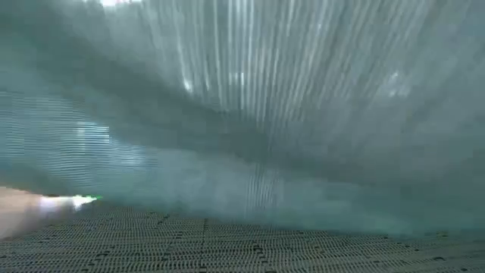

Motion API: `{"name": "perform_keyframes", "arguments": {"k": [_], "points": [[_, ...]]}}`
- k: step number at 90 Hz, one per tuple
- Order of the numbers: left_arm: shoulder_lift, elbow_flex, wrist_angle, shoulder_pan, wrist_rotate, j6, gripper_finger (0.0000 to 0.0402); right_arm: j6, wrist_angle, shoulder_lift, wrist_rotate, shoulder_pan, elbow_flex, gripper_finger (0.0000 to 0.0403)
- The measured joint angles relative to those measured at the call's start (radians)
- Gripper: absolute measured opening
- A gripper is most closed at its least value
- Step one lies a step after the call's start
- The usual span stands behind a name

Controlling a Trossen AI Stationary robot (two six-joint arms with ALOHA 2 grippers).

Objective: Set table place
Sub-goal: Fold the blue napkin on the gray placemat

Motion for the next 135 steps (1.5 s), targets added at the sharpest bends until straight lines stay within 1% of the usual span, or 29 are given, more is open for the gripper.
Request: {"name": "perform_keyframes", "arguments": {"k": [5, 8, 19, 27, 41, 50, 55, 60, 71, 88, 99, 112, 124, 135], "points": [[-0.007, 0.0, 0.001, -0.002, -0.001, -0.017, 0.0001, -0.014, -0.009, -0.001, 0.005, -0.002, 0.028, 0.0], [-0.012, 0.0, 0.0, -0.002, -0.003, -0.019, 0.0001, -0.03, -0.024, -0.001, 0.026, -0.003, 0.044, 0.0], [-0.035, 0.0, -0.041, 0.014, -0.044, 0.0, 0.0, -0.048, -0.182, -0.012, 0.151, -0.017, 0.102, 0.0], [-0.061, 0.0, -0.116, 0.043, -0.088, -0.009, 0.0, 0.003, -0.294, -0.04, 0.233, -0.039, 0.115, 0.0], [-0.104, 0.002, -0.299, 0.124, -0.11, -0.01, 0.0, 0.101, -0.513, -0.054, 0.235, -0.107, 0.111, 0.0], [-0.117, -0.006, -0.386, 0.186, -0.109, 0.04, 0.0, 0.136, -0.634, -0.056, 0.238, -0.157, 0.095, 0.0], [-0.125, -0.016, -0.41, 0.225, -0.108, 0.081, 0.0, 0.144, -0.67, -0.056, 0.237, -0.189, 0.072, 0.0], [-0.131, -0.028, -0.416, 0.261, -0.107, 0.12, 0.0, 0.154, -0.682, -0.06, 0.238, -0.219, 0.041, 0.0], [-0.152, -0.08, -0.42, 0.323, -0.102, 0.193, 0.0, 0.234, -0.676, -0.061, 0.238, -0.278, -0.049, 0.0], [-0.184, -0.188, -0.424, 0.395, -0.103, 0.22, 0.0, 0.204, -0.661, -0.06, 0.237, -0.347, -0.162, 0.0], [-0.199, -0.238, -0.417, 0.423, -0.151, 0.207, 0.0, 0.181, -0.652, -0.061, 0.241, -0.38, -0.221, 0.0], [-0.222, -0.267, -0.392, 0.454, -0.232, 0.217, 0.0001, 0.189, -0.618, -0.061, 0.281, -0.412, -0.3, 0.0], [-0.232, -0.295, -0.367, 0.478, -0.25, 0.238, 0.0001, 0.124, -0.547, -0.061, 0.271, -0.439, -0.346, 0.0], [-0.228, -0.313, -0.363, 0.492, -0.273, 0.237, 0.0001, 0.114, -0.539, -0.061, 0.272, -0.467, -0.364, 0.0]]}}
